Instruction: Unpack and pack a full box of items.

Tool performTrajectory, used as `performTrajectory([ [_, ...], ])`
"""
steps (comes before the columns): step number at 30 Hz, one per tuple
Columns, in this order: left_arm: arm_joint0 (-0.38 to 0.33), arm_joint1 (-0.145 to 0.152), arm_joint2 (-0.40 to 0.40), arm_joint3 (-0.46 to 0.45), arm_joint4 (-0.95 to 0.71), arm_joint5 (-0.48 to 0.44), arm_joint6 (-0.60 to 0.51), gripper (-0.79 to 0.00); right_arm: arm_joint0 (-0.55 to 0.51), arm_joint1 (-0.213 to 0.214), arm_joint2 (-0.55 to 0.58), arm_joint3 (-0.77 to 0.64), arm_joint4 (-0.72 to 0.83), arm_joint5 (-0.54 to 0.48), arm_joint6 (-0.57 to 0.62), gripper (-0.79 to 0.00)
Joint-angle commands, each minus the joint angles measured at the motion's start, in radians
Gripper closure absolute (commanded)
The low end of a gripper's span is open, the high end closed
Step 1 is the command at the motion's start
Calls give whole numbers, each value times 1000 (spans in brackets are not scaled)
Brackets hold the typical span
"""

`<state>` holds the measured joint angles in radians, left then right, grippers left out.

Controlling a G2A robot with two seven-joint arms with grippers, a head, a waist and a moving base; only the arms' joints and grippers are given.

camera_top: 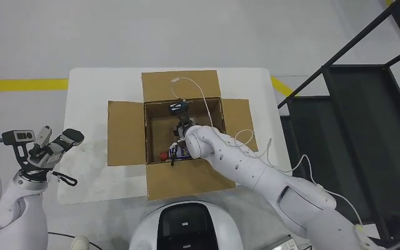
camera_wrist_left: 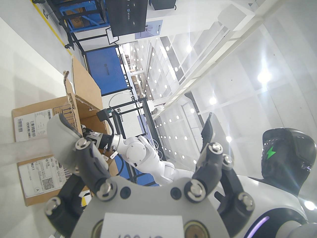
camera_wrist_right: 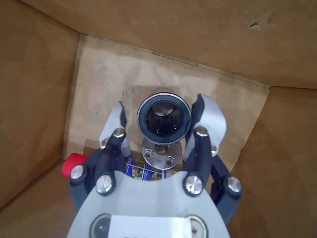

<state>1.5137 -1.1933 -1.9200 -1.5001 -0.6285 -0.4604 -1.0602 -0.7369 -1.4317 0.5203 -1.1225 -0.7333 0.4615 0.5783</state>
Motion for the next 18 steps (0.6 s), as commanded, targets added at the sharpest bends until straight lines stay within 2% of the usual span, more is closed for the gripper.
performTrajectory([
  [1, 0, 0, 0, 0, 0, 0, 0, -785, -3, -3, 6, 1, -6, 4, 2, 0],
  [9, 0, 0, 0, 0, 0, 0, 0, -785, -37, -2, 34, -66, -69, 36, 12, 0],
  [18, 0, 0, 0, 0, 0, 0, 0, -785, -154, 49, 104, -328, -230, 70, 100, 0],
])
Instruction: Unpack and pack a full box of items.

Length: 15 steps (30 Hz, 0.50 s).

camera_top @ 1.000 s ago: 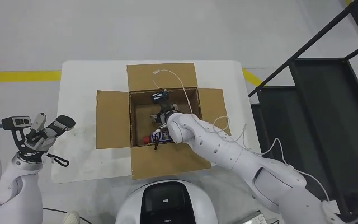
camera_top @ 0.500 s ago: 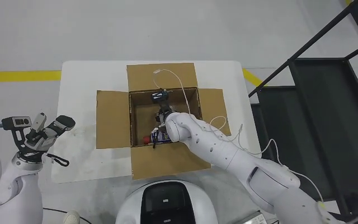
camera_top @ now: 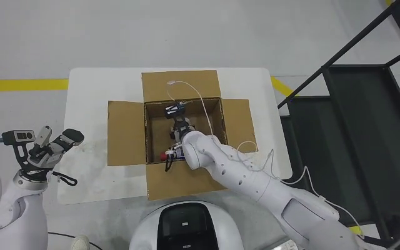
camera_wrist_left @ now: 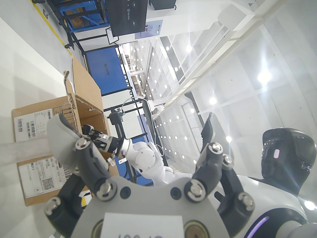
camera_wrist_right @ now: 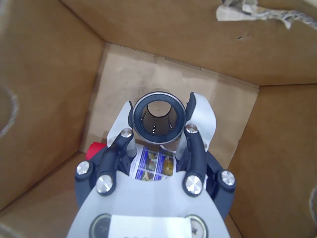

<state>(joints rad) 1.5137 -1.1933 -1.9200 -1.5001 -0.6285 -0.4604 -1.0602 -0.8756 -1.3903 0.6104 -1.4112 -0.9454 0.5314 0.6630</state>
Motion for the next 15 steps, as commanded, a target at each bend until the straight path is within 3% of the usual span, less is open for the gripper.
performTrajectory([
  [1, 0, 0, 0, 0, 0, 0, 0, -785, -33, 16, 30, -79, -29, -7, 30, 0],
  [10, 0, 0, 0, 0, 0, 0, 0, -785, -185, 89, 227, -381, -140, -98, 172, 0],
  [15, 0, 0, 0, 0, 0, 0, 0, -785, -280, 118, 346, -517, -210, -98, 217, 0],
])
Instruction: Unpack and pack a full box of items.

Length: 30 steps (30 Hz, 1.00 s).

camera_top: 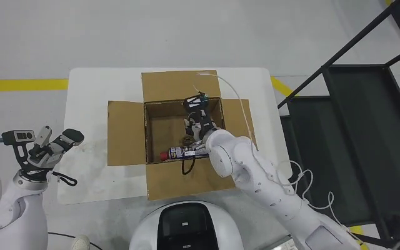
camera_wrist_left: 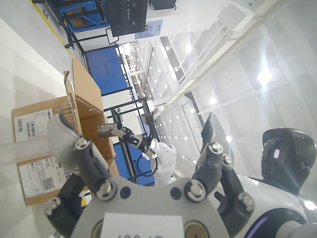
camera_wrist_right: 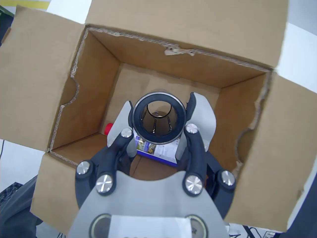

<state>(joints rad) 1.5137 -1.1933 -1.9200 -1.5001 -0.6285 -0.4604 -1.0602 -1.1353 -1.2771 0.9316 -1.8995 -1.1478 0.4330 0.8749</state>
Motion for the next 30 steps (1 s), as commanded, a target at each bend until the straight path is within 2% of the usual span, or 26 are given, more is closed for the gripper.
performTrajectory([
  [1, 0, 0, 0, 0, 0, 0, 0, -785, -39, 8, 47, -56, -10, -1, 10, 0],
  [10, 0, 0, 0, 0, 0, 0, 0, -785, -189, 37, 275, -215, -4, -15, 21, 0],
  [15, 0, 0, 0, 0, 0, 0, 0, -785, -249, 47, 385, -244, 12, -46, 11, 0],
  [22, 0, 0, 0, 0, 0, 0, 0, -785, -231, 55, 521, -120, 80, -100, 25, 0],
  [25, 0, 0, 0, 0, 0, 0, 0, -785, -211, 60, 553, -58, 95, -177, 15, 0],
  [30, 0, 0, 0, 0, 0, 0, 0, -785, -170, 66, 588, 52, 96, -222, 14, 0],
])
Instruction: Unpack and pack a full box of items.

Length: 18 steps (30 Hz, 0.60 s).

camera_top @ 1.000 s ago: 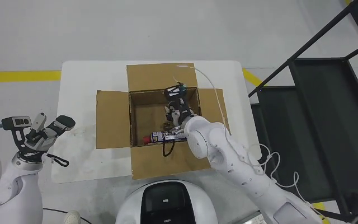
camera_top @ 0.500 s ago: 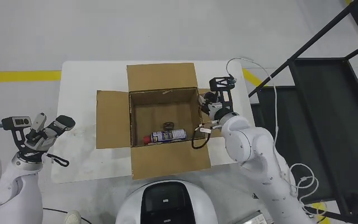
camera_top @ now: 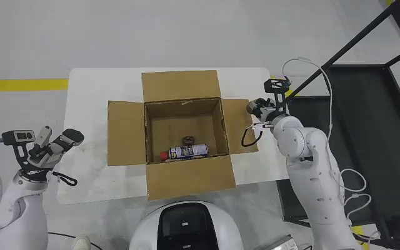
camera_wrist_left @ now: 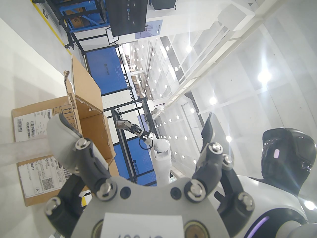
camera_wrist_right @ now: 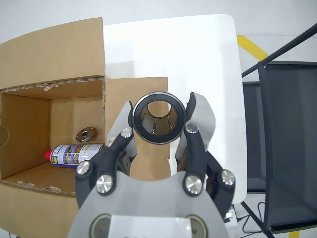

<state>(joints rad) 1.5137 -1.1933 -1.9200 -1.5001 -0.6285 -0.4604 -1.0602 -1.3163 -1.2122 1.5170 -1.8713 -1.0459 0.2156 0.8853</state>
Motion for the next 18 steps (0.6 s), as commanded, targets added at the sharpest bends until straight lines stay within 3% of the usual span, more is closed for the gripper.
performTrajectory([
  [1, 0, 0, 0, 0, 0, 0, 0, -785, 22, 1, 5, 49, -5, -11, 3, 0],
  [18, 0, 0, 0, 0, 0, 0, 0, -785, 177, -6, -40, 438, -26, 8, -42, 0],
])
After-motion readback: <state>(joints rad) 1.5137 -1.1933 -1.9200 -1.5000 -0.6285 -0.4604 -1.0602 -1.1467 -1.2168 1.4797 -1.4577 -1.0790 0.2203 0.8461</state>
